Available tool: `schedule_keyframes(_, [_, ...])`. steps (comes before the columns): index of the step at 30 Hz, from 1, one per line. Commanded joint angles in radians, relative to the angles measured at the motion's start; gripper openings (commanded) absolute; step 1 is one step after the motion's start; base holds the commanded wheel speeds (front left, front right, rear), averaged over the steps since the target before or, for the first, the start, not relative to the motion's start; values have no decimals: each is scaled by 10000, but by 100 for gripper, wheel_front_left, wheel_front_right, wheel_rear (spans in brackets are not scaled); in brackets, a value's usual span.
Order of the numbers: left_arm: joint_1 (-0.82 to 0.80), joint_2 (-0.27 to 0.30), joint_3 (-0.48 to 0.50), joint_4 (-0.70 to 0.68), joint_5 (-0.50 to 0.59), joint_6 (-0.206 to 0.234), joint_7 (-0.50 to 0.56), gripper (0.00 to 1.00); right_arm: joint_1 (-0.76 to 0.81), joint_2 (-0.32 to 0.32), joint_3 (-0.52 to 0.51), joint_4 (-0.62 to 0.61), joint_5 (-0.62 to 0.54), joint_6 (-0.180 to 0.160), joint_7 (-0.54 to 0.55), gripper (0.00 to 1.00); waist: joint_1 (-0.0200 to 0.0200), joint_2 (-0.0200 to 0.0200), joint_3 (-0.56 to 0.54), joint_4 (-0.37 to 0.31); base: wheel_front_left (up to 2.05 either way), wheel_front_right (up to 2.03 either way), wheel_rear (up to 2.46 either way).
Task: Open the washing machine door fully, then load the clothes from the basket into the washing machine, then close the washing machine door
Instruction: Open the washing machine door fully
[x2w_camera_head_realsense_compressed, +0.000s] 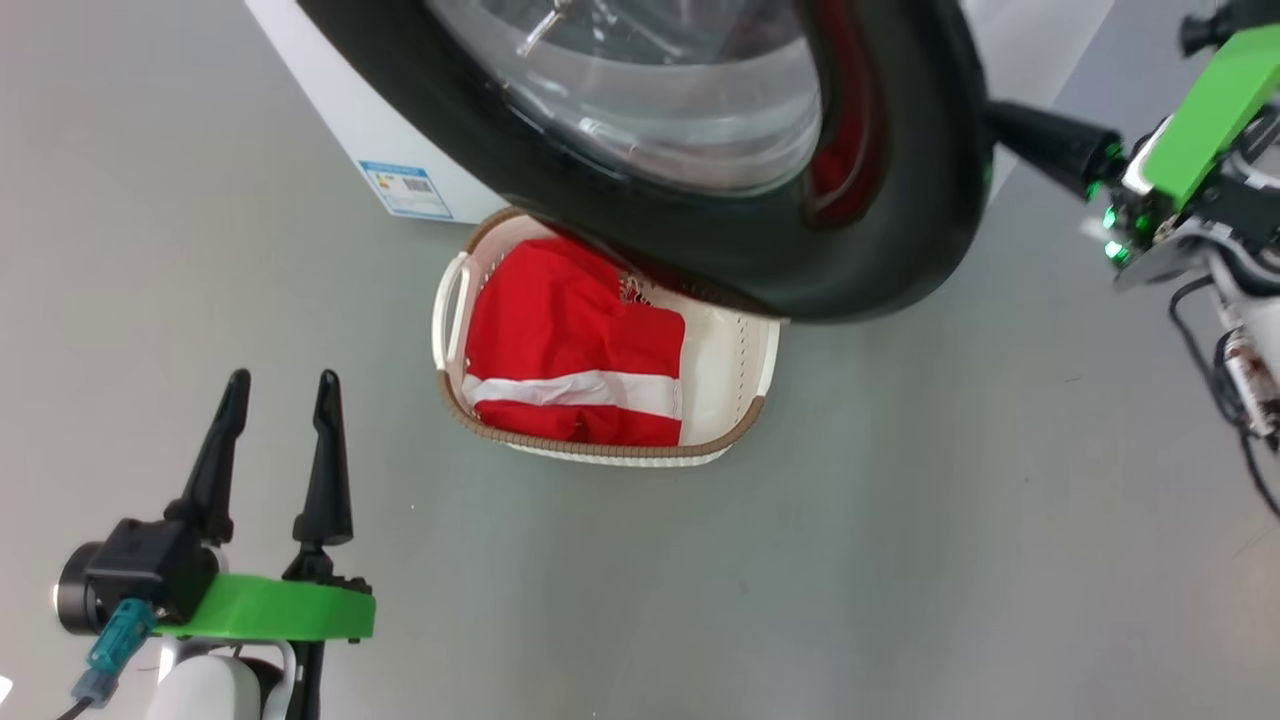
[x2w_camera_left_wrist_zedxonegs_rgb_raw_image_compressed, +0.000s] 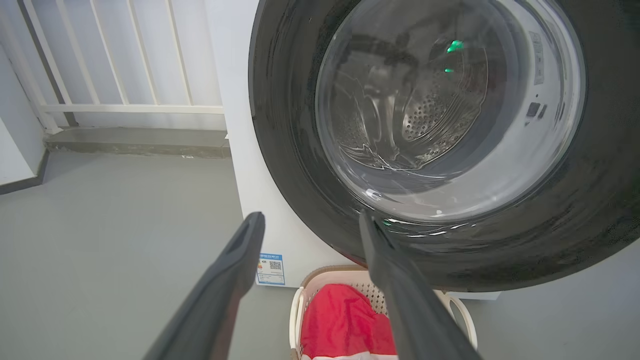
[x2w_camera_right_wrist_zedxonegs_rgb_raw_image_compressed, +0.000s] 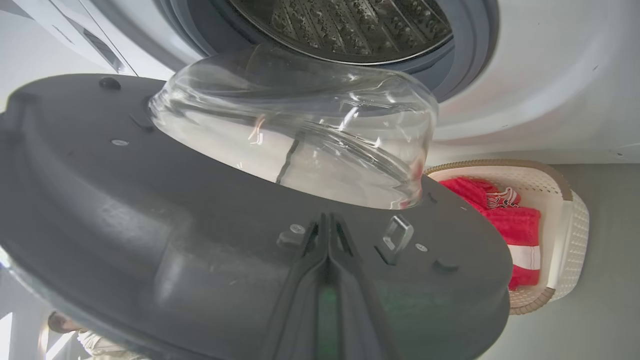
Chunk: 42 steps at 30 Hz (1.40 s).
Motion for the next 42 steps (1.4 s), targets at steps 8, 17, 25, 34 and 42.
schedule_keyframes(8, [218, 198, 415, -164, -12, -31, -51, 100, 816, 493, 235, -395, 409, 16, 625, 0, 0, 0, -440, -51, 0, 0, 0])
schedule_keyframes(17, [548, 211, 477, -105, -4, -31, -51, 100, 1598, 745, 272, -728, 561, 16, 832, 0, 0, 0, -989, 153, 0, 0, 0])
schedule_keyframes(25, [1071, 287, 666, -123, 38, -31, -51, 100, 2425, 955, 207, -1222, 720, 16, 918, 0, 0, 0, -1385, 463, 0, 0, 0])
schedule_keyframes(34, [1417, 389, 672, -56, 47, -31, -51, 100, 3250, 1250, 129, -1512, 941, 16, 1003, 0, 0, 0, -1785, 955, 0, 0, 0])
schedule_keyframes(42, [1605, 445, 647, -50, 76, -31, -51, 100, 3847, 1512, 79, -1729, 998, 16, 1063, 0, 0, 0, -2081, 1320, 0, 0, 0])
